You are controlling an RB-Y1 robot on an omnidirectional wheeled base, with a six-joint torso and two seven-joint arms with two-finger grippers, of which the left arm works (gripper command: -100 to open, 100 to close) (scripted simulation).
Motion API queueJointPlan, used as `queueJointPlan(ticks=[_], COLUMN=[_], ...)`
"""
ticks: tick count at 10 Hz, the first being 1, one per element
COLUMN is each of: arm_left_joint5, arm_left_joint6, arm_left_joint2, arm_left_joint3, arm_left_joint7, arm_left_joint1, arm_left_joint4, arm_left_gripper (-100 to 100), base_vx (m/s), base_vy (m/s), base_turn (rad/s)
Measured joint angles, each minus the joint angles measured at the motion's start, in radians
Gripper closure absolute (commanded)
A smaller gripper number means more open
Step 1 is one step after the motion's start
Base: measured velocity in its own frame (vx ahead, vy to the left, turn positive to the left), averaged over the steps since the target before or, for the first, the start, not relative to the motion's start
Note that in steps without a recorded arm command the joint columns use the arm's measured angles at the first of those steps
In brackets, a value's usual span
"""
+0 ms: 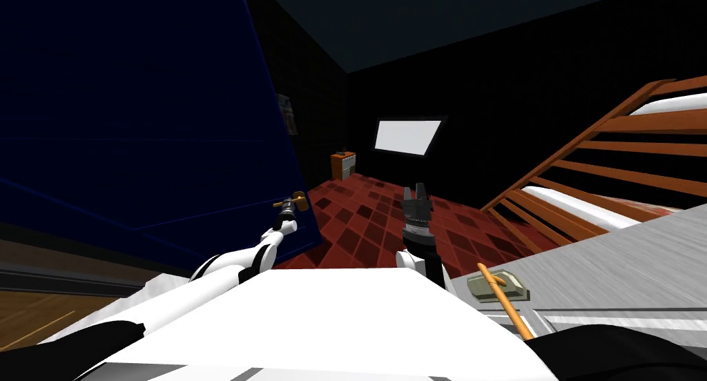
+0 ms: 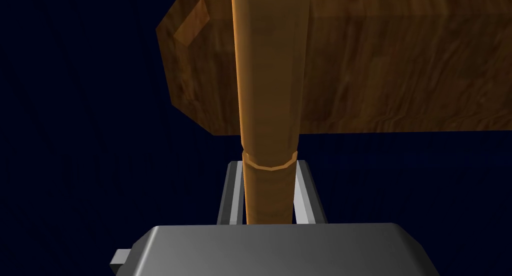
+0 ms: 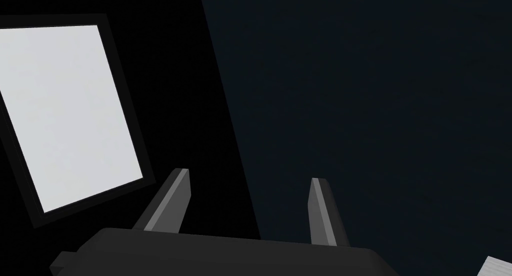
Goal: Push the door open
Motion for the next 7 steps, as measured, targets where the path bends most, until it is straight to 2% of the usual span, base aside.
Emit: queueJointPlan(ticks=[1,3,4,5,7], arm_left_joint5=[0.003,0.010,0.014,0.018,0.023], arm_left_joint6=[0.012,0.003,0.017,0.022,0.022], arm_left_joint2=[-0.005,0.004,0.000,0.004,0.008], arm_left_joint3=[0.006,0.003,0.010,0.012,0.020], arm_left_joint7=[-0.006,-0.008,-0.016,-0.020,-0.022], arm_left_joint1=[0.015,0.000,0.018,0.018,0.021], arm_left_joint4=[-0.031,0.005,-0.033,-0.034,-0.028], arm_left_gripper=[100,100,100,100,100], base_vx=[0.119,0.144,0.127,0.065,0.173], base_vy=[-0.032,-0.067,-0.072,-0.035,-0.029], base_turn=[0.073,0.086,0.090,0.049,0.051])
